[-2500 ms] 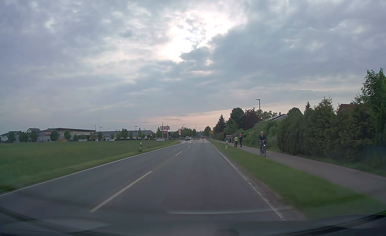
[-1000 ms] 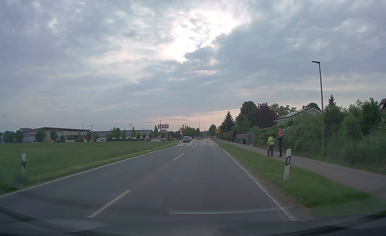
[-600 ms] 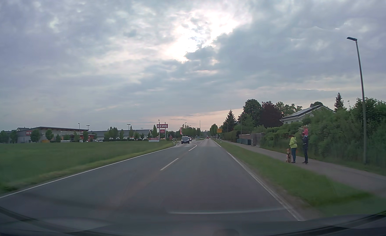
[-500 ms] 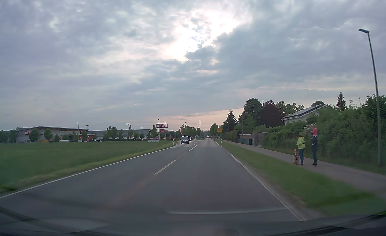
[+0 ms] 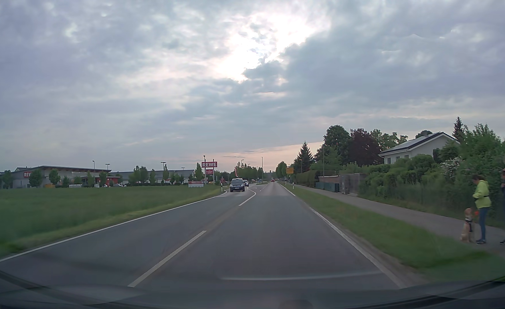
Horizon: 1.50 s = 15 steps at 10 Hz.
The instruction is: Follow the waypoints while adhering to traffic rules and regulations
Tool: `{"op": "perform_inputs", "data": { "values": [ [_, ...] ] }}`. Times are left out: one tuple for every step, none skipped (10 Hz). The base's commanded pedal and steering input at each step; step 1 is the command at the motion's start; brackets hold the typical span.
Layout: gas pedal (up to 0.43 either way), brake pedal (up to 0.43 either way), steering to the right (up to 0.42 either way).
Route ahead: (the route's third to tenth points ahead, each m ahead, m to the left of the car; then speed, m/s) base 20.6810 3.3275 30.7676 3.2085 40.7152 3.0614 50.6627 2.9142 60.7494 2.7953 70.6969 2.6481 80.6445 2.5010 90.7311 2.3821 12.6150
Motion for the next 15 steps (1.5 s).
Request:
{"op": "perform_inputs", "data": {
  "values": [
    [0.138,0.000,-0.001],
    [0.138,0.000,-0.001],
    [0.138,0.000,-0.001],
    [0.138,0.000,-0.001],
    [0.150,0.000,-0.001],
    [0.150,0.000,-0.001],
    [0.150,0.000,-0.001],
    [0.150,0.000,-0.001],
    [0.150,0.000,-0.001],
    [0.150,0.000,-0.001],
    [0.150,0.000,-0.001],
    [0.150,0.000,-0.001],
    [0.150,0.000,0.005],
    [0.150,0.000,0.010],
    [0.150,0.000,0.009]
  ]
}}
